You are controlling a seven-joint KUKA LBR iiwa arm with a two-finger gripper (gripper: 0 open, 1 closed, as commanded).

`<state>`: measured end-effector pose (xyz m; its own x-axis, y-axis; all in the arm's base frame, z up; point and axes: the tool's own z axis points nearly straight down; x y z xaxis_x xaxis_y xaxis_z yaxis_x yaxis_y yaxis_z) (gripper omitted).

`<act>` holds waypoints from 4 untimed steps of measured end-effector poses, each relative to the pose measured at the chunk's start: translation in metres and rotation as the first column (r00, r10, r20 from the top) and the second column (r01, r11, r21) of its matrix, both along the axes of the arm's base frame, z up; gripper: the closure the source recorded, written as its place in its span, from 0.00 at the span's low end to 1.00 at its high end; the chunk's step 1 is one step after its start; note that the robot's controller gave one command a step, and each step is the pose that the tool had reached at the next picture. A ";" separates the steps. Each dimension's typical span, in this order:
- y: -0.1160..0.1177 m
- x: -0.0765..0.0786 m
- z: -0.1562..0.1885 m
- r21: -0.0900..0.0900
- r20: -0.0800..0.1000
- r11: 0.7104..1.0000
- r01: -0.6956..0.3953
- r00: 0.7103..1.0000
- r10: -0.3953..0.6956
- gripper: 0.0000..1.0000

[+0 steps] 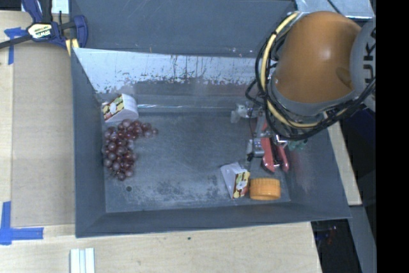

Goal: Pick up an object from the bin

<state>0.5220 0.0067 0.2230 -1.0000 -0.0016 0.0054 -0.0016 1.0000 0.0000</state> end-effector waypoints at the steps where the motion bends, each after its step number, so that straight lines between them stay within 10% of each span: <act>1: 0.000 0.002 0.004 0.000 0.009 1.000 0.000 1.000 0.000 0.00; 3: -0.084 0.012 -0.138 0.002 0.013 0.983 0.185 0.983 -0.185 0.00; 4: -0.081 0.008 -0.153 0.003 0.021 0.983 0.186 0.982 -0.186 0.00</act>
Offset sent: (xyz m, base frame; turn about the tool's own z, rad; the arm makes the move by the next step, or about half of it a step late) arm 0.0090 -0.0836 -0.1530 0.0683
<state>0.5297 -0.0747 0.0699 -0.9828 0.1841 -0.0157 0.1841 0.9829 0.0032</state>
